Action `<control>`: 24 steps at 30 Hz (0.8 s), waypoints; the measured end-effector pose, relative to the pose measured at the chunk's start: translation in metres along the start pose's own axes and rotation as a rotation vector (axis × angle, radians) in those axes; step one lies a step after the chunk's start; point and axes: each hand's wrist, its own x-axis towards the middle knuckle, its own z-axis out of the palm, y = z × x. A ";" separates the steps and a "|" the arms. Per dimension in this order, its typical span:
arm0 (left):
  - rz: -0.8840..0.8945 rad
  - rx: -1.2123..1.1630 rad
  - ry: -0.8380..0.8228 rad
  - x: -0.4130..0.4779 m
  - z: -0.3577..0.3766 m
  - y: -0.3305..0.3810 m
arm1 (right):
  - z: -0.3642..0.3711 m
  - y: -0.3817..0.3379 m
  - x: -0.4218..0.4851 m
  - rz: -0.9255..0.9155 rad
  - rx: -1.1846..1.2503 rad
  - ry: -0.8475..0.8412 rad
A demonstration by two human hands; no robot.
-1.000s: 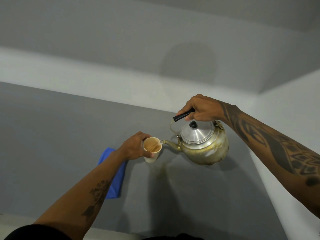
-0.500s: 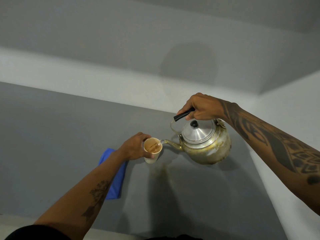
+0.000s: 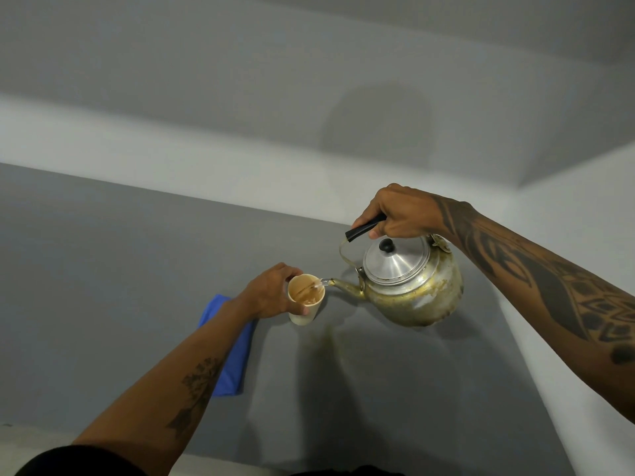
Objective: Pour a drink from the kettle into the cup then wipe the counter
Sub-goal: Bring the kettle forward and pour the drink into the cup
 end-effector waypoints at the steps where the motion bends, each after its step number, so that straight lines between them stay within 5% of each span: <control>1: -0.001 0.000 0.001 0.000 0.000 0.000 | 0.000 0.000 0.001 0.000 -0.008 -0.001; 24: -0.018 0.014 -0.022 0.001 -0.004 0.001 | -0.007 -0.006 0.003 0.008 -0.045 -0.021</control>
